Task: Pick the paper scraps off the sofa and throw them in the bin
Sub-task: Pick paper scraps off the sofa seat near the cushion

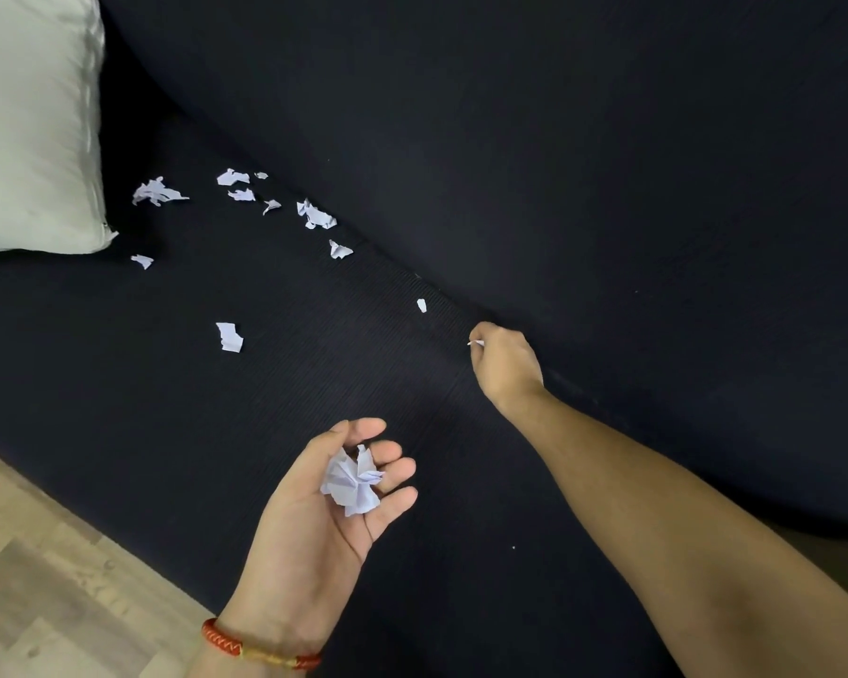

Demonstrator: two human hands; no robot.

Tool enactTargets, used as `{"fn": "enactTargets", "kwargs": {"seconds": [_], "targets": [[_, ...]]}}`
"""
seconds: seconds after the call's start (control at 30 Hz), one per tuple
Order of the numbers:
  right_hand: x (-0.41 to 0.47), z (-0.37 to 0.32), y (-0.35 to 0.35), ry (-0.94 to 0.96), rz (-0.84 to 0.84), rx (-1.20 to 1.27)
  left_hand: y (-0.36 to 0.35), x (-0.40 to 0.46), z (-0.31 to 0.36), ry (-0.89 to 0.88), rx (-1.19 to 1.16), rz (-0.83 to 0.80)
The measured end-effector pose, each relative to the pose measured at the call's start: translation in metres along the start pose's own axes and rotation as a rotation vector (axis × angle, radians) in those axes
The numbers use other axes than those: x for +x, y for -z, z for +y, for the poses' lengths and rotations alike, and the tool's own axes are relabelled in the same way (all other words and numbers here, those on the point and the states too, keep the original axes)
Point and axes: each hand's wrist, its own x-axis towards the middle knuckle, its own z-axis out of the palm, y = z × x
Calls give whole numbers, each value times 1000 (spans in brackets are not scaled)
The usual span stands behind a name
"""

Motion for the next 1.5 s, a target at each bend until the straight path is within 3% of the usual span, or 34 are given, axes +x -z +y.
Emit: {"fn": "enactTargets", "kwargs": {"seconds": [0.27,0.57,0.7,0.87,1.03,1.17,1.4,1.5], "targets": [[-8,3,-9,64,-7,-42,-5,10,10,-9,2,-20],[-21,3,-3,-29,47,358,1,19,21,-12,35,70],[-48,-22,16,-64,70,681,3,20,18,-13,12,106],[-100,-71,55,104,109,893,5,30,5,29,-82,187],[-151,-105,55,372,-59,721,2,37,-8,9,-192,164],[-169,-114,44,557,-99,365,1,35,-12,29,-295,153],[-174,-130,45,681,-40,35,8,28,-11,-5,-287,114],[-171,-134,53,695,-118,61,10,30,-7,-44,-279,76]]}}
